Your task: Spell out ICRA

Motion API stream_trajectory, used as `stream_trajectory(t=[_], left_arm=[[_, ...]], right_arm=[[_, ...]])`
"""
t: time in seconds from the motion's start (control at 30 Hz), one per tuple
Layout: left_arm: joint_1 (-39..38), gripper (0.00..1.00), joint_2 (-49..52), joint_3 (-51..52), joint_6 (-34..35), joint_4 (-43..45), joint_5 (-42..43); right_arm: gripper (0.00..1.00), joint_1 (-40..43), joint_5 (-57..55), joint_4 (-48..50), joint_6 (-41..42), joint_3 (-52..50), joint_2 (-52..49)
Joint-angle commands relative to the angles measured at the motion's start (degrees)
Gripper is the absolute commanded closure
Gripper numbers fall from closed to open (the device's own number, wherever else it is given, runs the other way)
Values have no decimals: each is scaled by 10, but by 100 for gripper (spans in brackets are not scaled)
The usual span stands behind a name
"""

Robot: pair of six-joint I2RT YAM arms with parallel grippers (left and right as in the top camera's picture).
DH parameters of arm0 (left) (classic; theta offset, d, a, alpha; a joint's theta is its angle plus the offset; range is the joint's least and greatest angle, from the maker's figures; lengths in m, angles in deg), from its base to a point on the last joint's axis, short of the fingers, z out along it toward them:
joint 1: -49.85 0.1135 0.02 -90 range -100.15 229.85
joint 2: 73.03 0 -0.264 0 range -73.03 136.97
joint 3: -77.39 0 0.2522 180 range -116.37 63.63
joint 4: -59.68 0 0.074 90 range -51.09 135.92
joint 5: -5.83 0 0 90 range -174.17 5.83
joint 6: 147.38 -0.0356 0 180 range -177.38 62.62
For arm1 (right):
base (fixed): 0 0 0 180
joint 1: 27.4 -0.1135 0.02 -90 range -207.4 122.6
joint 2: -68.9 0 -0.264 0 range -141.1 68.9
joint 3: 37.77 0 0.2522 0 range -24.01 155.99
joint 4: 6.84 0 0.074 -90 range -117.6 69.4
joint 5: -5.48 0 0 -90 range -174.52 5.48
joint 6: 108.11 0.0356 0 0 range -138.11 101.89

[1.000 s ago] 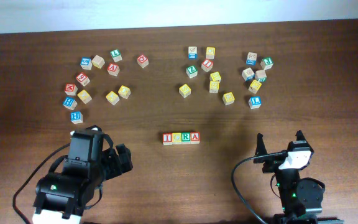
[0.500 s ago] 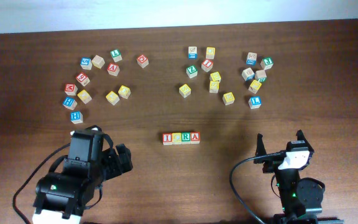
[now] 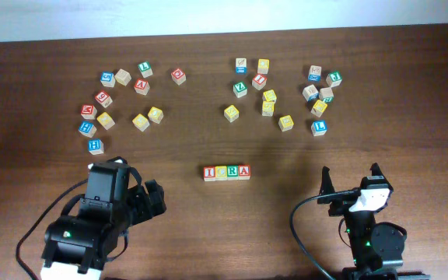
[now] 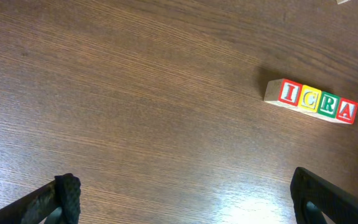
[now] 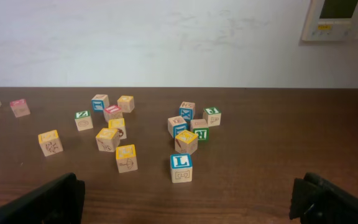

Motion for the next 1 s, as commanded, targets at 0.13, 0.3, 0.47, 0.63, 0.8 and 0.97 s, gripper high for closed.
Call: stream_trajectory(t=[0.13, 0.3, 0.47, 0.63, 0.8, 0.97], left_arm=[[1, 1, -2, 2, 5, 1, -6], [1, 1, -2, 2, 5, 0, -6], [1, 1, -2, 2, -5, 0, -32], [1, 1, -16, 2, -239, 166, 59], [54, 1, -118, 14, -308, 216, 98], [126, 1, -293, 125, -308, 218, 100]], right_arm=[[2, 4, -9, -4, 4, -3, 6], [2, 4, -9, -4, 4, -3, 6], [2, 4, -9, -4, 4, -3, 6], [2, 4, -9, -4, 4, -3, 6], [2, 4, -9, -4, 4, -3, 6], [2, 4, -9, -4, 4, -3, 6]])
